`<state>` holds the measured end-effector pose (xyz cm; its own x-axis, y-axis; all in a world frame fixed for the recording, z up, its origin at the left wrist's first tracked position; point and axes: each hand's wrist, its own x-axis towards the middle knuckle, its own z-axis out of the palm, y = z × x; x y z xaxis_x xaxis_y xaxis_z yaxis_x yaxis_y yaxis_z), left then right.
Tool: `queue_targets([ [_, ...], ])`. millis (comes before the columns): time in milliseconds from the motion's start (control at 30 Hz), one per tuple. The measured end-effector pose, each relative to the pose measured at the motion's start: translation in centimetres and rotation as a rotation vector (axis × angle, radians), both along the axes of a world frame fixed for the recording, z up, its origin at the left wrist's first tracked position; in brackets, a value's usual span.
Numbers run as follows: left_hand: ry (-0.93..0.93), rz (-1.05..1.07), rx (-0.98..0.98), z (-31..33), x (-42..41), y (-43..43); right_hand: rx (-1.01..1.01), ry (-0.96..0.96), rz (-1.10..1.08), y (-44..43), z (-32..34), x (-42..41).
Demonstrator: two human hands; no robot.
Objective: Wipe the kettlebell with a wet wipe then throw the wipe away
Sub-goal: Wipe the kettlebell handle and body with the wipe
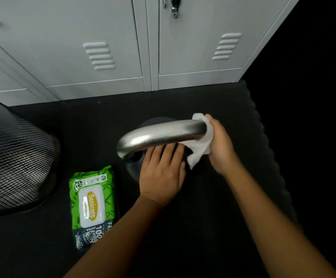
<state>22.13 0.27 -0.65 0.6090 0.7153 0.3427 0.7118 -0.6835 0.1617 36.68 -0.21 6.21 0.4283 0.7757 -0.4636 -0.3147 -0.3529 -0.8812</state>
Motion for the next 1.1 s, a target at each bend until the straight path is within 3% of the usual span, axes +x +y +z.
queue_targets([
  [133, -0.035, -0.01, 0.0, 0.0, -0.1, 0.0, -0.27, -0.186, 0.5, 2.9, 4.5, 1.6],
  [233, -0.037, -0.019, -0.006, 0.1, -0.1, -0.1, -0.332, -0.529, 0.826, 3.9, 7.3, 0.2],
  [300, -0.048, -0.021, -0.008, 0.1, -0.1, 0.0, -0.087, -0.739, 0.621, 2.7, 6.2, -1.0],
  [367, -0.043, -0.017, -0.031, 0.3, -0.1, 0.0, 0.216, -0.731, 0.298, -0.1, 3.4, -2.1],
  [433, -0.017, -0.019, -0.064, 0.5, -0.1, 0.0, 0.241, -0.413, 0.046, -1.6, 0.9, -1.9],
  [467, -0.005, -0.016, -0.071, 0.5, -0.1, 0.0, 0.158, -0.196, -0.059, -1.2, 0.6, -1.5],
  [500, 0.002, -0.011, -0.07, 0.4, -0.1, 0.0, 0.042, -0.101, -0.087, -0.6, 0.5, -0.9],
  [600, -0.01, -0.019, -0.032, -0.1, -0.1, -0.1, -0.197, -0.337, 0.294, 1.7, 3.5, 0.5],
  [667, -0.039, -0.022, -0.006, -0.2, 0.0, 0.0, -0.088, -0.655, 0.436, 2.0, 5.0, -0.4],
  [733, -0.047, -0.016, -0.008, -0.1, -0.1, -0.1, 0.134, -0.885, 0.301, 0.7, 4.4, -2.0],
  [800, -0.032, -0.015, -0.026, 0.2, 0.0, -0.1, 0.356, -0.813, 0.119, -1.1, 2.2, -3.3],
  [833, -0.018, -0.015, -0.044, 0.3, 0.0, 0.0, 0.374, -0.706, 0.036, -1.8, 0.8, -3.8],
  [933, 0.001, -0.009, -0.051, 0.2, -0.1, 0.0, 0.118, -0.06, -0.295, -1.3, -1.4, -3.4],
  [967, 0.005, -0.01, -0.05, 0.2, -0.1, 0.0, 0.009, 0.074, -0.33, -1.0, -1.7, -2.9],
  [1033, 0.017, -0.01, -0.052, 0.0, 0.0, 0.0, -0.113, 0.061, -0.225, -0.2, -0.9, -1.7],
  [1100, 0.021, -0.004, -0.038, -0.1, 0.0, 0.0, -0.098, -0.104, -0.052, 0.5, 1.5, -0.7],
])
